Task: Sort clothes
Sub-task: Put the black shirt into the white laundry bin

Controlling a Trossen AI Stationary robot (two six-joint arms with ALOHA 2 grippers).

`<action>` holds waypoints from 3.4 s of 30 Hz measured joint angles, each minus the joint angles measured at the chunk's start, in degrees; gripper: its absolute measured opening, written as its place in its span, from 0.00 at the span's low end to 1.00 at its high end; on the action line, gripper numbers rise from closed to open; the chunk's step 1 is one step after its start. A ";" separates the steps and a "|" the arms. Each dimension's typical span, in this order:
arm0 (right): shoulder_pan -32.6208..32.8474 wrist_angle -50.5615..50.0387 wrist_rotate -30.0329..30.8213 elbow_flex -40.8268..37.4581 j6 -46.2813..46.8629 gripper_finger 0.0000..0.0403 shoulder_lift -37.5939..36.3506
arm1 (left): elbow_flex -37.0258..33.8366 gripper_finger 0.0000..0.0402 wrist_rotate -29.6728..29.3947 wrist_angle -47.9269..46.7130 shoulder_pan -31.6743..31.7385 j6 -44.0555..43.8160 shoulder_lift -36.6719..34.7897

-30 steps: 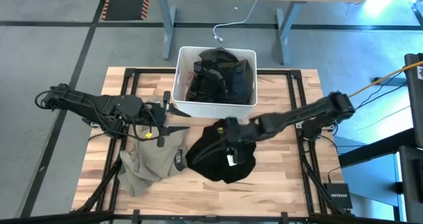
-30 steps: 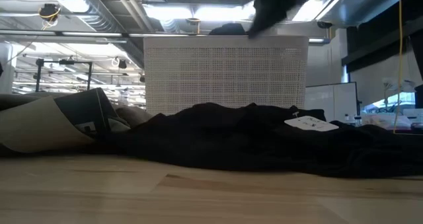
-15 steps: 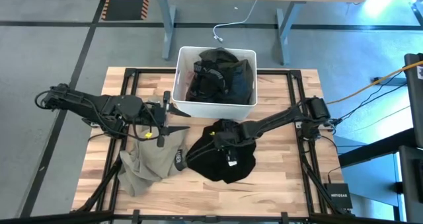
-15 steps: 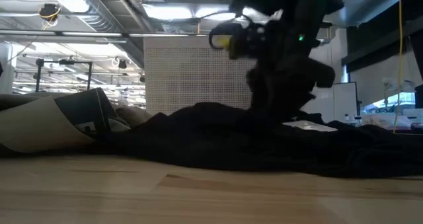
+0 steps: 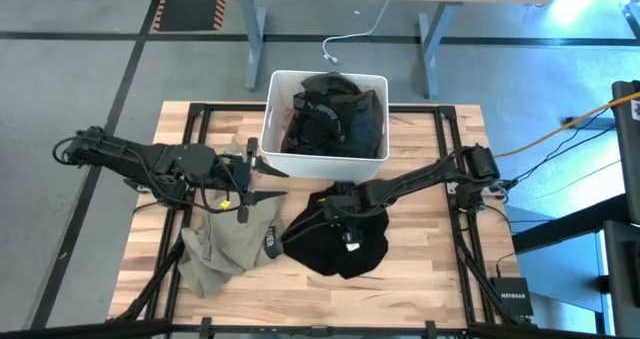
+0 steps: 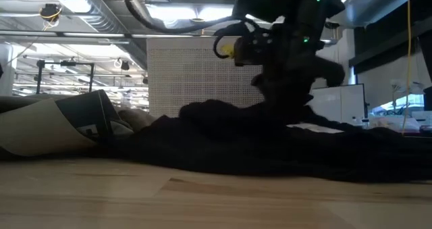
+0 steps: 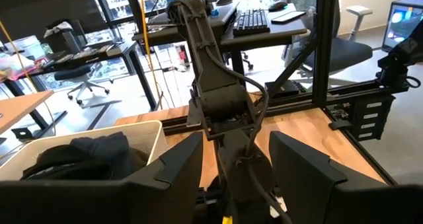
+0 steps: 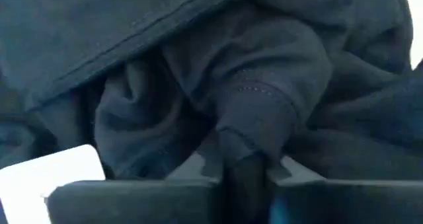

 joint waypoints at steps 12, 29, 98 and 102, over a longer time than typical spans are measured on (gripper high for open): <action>2.31 -3.05 3.58 -0.13 1.43 0.06 -19.83 | 0.00 0.42 0.00 0.03 0.00 0.29 0.00; -10.32 12.83 16.19 31.11 -20.63 0.06 -31.57 | 0.02 0.42 -0.01 1.69 0.00 1.57 -0.02; 9.53 -17.94 38.93 -9.65 28.36 0.68 -22.04 | 0.02 0.42 0.00 2.72 0.00 3.02 -0.02; 5.94 -8.33 36.96 -12.61 24.05 0.68 -22.04 | 0.02 0.42 0.00 2.80 0.00 3.26 -0.02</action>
